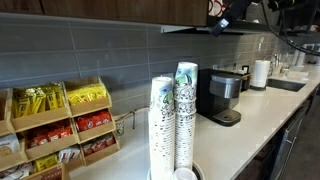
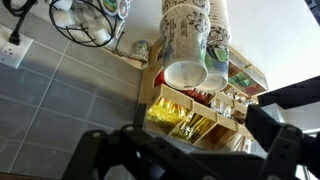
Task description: Stack the coffee cup on top of the right stacked cups
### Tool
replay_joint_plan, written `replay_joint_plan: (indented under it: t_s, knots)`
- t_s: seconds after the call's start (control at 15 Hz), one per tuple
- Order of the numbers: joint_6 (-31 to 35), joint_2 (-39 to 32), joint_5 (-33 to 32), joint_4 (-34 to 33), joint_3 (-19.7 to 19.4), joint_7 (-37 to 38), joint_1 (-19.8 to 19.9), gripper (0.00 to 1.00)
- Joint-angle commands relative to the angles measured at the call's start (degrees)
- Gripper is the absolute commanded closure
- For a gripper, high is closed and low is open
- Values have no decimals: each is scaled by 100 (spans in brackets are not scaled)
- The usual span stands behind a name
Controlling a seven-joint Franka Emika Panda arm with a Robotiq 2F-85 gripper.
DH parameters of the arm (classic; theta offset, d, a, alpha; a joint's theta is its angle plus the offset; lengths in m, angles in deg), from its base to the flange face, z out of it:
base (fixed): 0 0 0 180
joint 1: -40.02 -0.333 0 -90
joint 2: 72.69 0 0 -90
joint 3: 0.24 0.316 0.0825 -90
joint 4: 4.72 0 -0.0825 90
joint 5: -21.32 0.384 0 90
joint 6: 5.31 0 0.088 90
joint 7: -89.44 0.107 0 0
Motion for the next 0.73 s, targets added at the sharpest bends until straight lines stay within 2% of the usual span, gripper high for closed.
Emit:
replay_joint_plan:
  t_s: [0.0,0.27,0.4,0.67]
  knots:
    - [-644,-130,-475,-364,-131,414,-259,0]
    - [-931,-173,-697,-521,-119,592,-273,0]
    - [-719,-113,-671,-411,-147,541,-352,0]
    - [-724,-146,-732,-439,-144,574,-347,0]
